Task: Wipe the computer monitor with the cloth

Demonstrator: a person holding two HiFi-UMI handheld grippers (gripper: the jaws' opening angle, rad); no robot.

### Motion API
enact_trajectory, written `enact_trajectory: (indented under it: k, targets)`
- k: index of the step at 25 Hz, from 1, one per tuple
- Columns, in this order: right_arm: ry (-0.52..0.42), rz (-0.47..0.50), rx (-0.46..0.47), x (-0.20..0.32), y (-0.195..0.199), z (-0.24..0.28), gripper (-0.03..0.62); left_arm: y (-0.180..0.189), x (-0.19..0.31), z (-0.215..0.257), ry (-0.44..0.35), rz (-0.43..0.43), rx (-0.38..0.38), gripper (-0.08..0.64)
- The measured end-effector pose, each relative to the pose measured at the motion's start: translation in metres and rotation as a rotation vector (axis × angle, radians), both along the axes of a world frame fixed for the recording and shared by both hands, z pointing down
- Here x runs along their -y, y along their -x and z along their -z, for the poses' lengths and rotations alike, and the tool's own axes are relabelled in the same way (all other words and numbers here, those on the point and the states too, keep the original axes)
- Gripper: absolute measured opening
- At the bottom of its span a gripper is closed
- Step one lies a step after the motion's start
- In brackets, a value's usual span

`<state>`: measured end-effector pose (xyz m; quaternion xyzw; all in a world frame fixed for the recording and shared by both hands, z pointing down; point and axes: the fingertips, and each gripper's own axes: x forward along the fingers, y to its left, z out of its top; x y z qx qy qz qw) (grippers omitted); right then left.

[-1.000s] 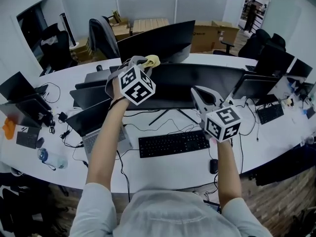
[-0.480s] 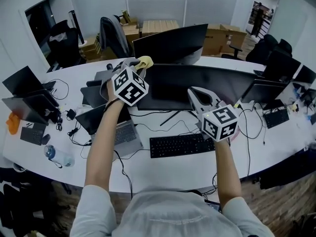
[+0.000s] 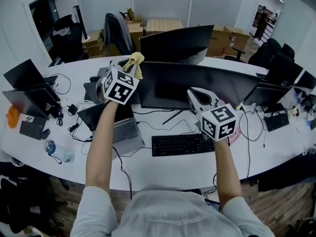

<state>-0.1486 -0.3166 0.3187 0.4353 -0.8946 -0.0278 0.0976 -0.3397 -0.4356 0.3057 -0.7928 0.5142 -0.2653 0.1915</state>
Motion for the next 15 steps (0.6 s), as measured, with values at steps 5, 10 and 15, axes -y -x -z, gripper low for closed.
enact_trajectory:
  k: [5, 10, 15]
  targets:
    - [-0.017, 0.010, 0.002, 0.004, 0.009, -0.006, 0.028, 0.030, 0.001, 0.000, -0.003, 0.054, -0.199, 0.078]
    - [-0.007, 0.027, -0.001, 0.006, 0.018, -0.013, 0.028, 0.032, 0.007, -0.015, 0.024, 0.034, -0.251, 0.078]
    - [0.006, 0.021, -0.008, 0.007, 0.017, -0.020, 0.028, 0.021, 0.007, -0.034, 0.055, 0.008, -0.264, 0.078]
